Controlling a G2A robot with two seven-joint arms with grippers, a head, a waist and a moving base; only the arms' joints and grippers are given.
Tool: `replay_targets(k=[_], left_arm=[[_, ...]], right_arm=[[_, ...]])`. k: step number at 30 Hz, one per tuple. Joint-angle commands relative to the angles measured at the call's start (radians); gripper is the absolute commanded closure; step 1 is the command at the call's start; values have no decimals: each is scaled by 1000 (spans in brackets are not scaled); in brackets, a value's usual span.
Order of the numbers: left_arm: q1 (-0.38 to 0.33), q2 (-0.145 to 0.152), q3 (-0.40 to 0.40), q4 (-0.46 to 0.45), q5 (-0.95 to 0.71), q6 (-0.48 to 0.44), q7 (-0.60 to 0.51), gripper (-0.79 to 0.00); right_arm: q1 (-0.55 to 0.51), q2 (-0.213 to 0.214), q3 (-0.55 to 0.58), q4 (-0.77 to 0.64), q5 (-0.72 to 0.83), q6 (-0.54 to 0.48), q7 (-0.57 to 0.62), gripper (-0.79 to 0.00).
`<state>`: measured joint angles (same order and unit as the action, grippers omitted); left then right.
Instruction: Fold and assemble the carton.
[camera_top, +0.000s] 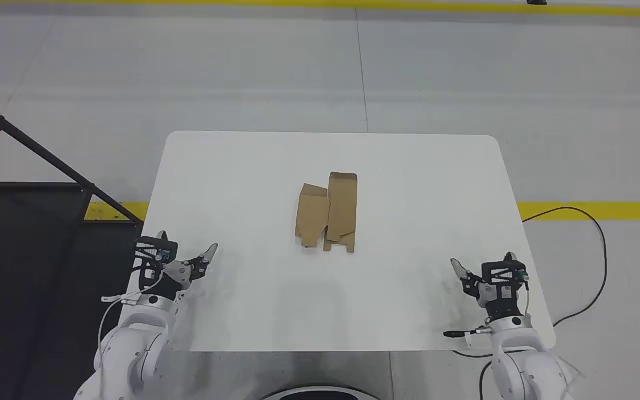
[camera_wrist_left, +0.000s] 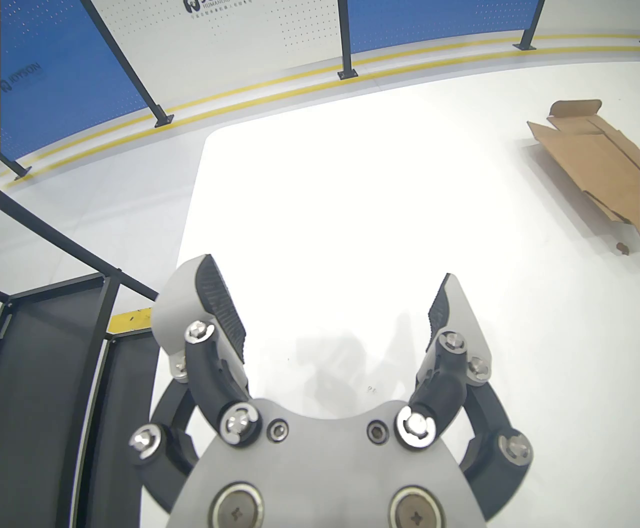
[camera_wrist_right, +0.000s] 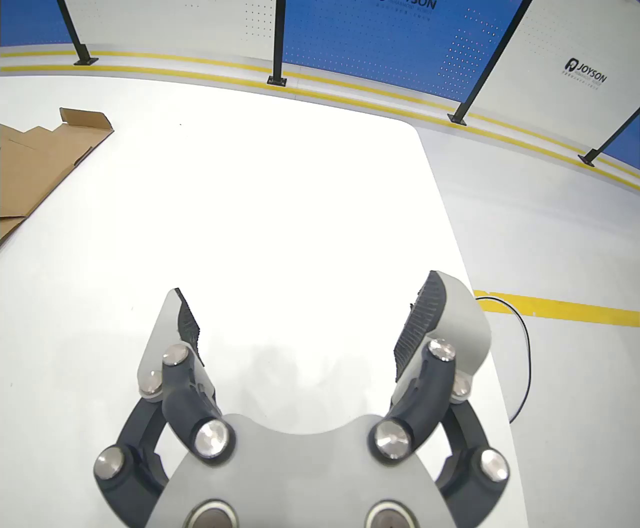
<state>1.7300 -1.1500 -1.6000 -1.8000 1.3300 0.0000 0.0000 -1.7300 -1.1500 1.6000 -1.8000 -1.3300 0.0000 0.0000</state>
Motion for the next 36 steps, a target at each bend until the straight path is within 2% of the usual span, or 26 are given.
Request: replay_targets(k=[1,9,18,20,24,28,29,36], left_arm=[[0,0,0,0,0,0,0,-785],[-4,-1,-1,-2,-9,2,4,-785],[-37,0,-11,-1,20,-64,49,-785],[-47,2,-15,-1,29,-96,55,-785],[-66,10,-39,6,30,-223,70,-785],[-61,21,-66,-4,98,-314,103,-785],[-51,22,-80,-11,125,-292,104,-785],[-51,22,-80,-11,125,-292,104,-785]], right_arm=[[0,0,0,0,0,0,0,-784],[0,0,0,0,0,0,0,-785],[0,0,0,0,0,0,0,-785],[0,0,0,0,0,0,0,-785],[0,0,0,0,0,0,0,-785],[0,0,0,0,0,0,0,-785],[0,0,0,0,0,0,0,-785],[0,0,0,0,0,0,0,-785]])
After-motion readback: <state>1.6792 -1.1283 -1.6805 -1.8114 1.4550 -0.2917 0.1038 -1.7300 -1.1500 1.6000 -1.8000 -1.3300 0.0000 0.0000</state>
